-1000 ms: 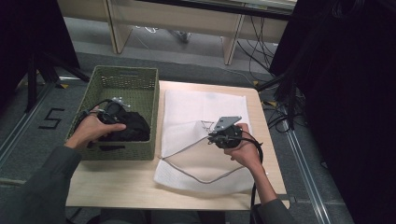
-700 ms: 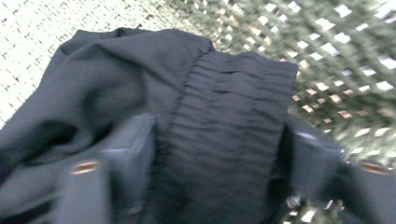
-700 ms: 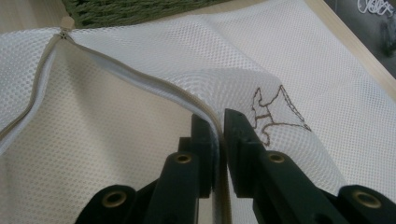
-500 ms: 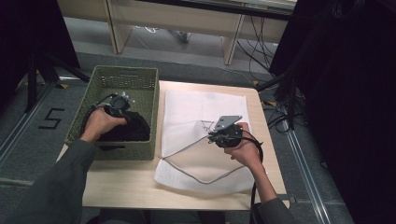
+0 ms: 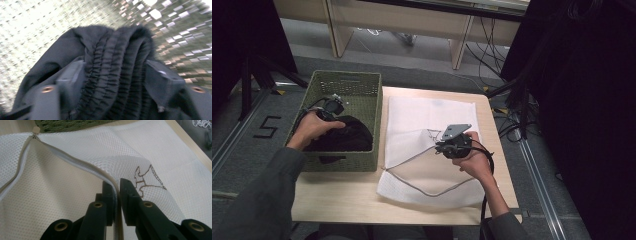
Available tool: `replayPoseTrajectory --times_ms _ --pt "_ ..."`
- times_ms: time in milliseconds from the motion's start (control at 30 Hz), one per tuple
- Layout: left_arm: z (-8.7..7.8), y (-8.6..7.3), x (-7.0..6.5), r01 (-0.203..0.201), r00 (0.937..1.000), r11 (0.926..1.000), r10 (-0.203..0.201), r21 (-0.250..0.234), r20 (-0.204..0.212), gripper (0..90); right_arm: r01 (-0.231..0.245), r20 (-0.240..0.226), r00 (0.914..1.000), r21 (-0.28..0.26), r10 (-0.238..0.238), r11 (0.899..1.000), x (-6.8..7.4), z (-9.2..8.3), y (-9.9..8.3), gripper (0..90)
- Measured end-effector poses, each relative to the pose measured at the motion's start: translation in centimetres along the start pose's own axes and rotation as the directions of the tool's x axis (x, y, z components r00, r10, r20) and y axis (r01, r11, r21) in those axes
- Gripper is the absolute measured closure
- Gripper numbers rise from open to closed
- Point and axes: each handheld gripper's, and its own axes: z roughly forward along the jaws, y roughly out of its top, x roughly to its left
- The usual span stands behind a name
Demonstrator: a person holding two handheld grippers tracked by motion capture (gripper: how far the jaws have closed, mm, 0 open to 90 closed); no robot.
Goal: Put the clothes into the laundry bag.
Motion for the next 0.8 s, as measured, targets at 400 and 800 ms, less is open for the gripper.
replayPoseTrajectory --times_ms 400,800 --pt "-0.2 -0.4 -1.4 -0.146 0.985 0.9887 0.142 0.033 0.098 17.1 0.009 -0.004 1.0 0.01 -0.009 1.0 0.1 0.3 0.2 82.7" --pt "2.7 -0.6 -1.6 -0.237 0.9715 0.9661 0.234 0.103 0.04 13.5 0.02 -0.007 0.9998 0.011 -0.02 1.0 0.0 0.5 0.2 82.3"
